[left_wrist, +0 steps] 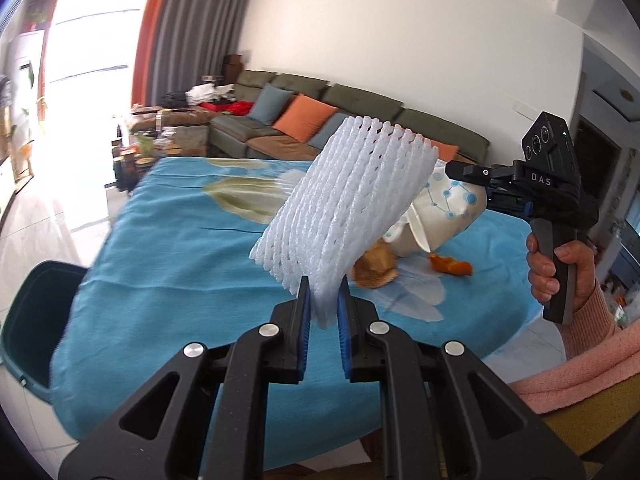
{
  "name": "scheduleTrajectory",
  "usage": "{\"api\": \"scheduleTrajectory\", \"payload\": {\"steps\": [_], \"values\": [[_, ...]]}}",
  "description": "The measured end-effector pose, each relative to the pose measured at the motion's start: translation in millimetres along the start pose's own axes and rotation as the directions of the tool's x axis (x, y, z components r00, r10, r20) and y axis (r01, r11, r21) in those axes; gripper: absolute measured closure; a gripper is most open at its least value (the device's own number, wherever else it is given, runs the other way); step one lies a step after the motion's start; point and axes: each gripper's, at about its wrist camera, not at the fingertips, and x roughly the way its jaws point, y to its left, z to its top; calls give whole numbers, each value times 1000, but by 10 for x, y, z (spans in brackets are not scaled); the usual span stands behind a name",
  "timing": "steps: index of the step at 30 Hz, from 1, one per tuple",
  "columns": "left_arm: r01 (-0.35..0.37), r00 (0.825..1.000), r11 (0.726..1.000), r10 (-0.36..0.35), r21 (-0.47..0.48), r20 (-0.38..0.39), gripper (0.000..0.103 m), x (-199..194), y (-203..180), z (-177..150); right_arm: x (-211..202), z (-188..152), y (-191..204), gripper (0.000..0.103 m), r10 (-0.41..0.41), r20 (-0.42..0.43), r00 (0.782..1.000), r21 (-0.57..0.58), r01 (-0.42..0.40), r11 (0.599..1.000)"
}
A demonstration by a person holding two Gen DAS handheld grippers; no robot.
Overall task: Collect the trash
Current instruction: 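Carry the foam net with the left tool while the right tool carries the paper cups to the bin, then open the left tool over the bin while the right tool drops the cups in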
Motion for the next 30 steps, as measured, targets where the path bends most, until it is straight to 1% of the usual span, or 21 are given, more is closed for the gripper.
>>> {"api": "scheduleTrajectory", "payload": {"steps": [6,12,15,20,27,30], "values": [[-96,995,994,97,-56,20,90,-218,308,-23,535,59,367,56,103,-74,992,-42,-106,993],[-195,980,975,198,-108,19,90,-421,643,-82,1010,85,697,56,169,-142,975,-68,-180,981],[-241,969,960,245,-140,12,90,-508,817,-113,1254,96,859,56,193,-178,965,-78,-210,975],[-319,946,929,323,-188,-8,90,-609,1151,-154,1640,140,1151,56,228,-223,948,-98,-255,962],[-396,917,885,394,-246,-58,90,-668,1592,-252,2091,157,1537,56,260,-277,925,-124,-302,945],[-415,909,870,410,-264,-77,90,-678,1749,-289,2264,157,1648,56,267,-294,918,-128,-314,941]]}}
